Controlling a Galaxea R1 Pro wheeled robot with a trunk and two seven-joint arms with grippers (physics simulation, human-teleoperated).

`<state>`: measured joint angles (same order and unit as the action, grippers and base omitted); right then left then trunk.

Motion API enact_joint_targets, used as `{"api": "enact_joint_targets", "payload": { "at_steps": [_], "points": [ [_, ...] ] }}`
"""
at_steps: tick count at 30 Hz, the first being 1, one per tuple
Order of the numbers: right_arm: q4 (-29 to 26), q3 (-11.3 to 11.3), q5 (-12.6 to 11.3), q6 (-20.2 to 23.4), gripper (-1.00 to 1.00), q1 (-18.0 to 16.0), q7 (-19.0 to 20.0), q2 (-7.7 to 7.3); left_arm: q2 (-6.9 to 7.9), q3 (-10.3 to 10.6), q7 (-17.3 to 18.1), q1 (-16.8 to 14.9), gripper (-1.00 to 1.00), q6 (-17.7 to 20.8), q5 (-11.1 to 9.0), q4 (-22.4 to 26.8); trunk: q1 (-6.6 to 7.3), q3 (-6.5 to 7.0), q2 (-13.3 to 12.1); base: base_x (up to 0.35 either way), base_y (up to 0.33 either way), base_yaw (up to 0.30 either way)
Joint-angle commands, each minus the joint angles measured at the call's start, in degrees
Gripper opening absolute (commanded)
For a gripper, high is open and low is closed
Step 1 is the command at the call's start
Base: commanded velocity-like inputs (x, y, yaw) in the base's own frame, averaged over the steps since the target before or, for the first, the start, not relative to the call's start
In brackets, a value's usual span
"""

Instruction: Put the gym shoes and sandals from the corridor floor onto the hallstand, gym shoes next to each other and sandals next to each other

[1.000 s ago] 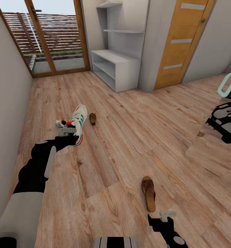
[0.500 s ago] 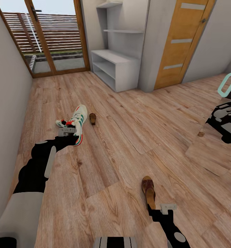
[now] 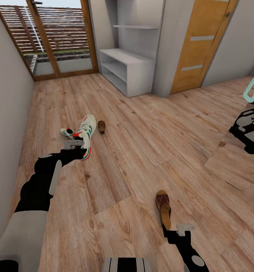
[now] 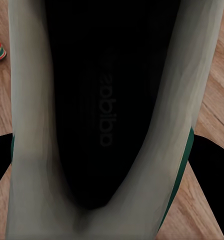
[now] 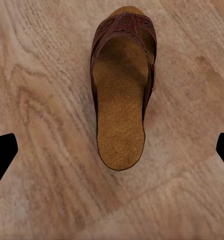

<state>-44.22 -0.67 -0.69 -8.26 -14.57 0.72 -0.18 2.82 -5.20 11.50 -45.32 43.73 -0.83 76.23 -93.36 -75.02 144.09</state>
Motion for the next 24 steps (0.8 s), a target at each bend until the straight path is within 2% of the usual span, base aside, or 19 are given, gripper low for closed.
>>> {"api": "enact_joint_targets", "payload": {
  "at_steps": [1,10,24],
  "points": [
    [0.1,0.0,-0.1,-0.2,1.0,0.0,0.1,0.0,-0.01,0.0,0.2,0.0,-1.0,0.3,-0.1,0.1,0.01,-0.05,0.0,0.0,0.0,0.0],
    [0.3,-0.1,-0.1,-0.2,1.0,0.0,0.1,0.01,-0.01,0.0,0.2,0.0,-1.0,0.3,0.0,0.1,0.01,-0.07,0.0,0.0,0.0,0.0],
    [0.2,-0.2,-0.1,-0.2,1.0,0.0,0.1,0.05,-0.07,0.0,0.2,0.0,-1.0,0.3,0.0,0.1,-0.35,-4.07,0.2,0.0,0.0,0.107]
  ]
}}
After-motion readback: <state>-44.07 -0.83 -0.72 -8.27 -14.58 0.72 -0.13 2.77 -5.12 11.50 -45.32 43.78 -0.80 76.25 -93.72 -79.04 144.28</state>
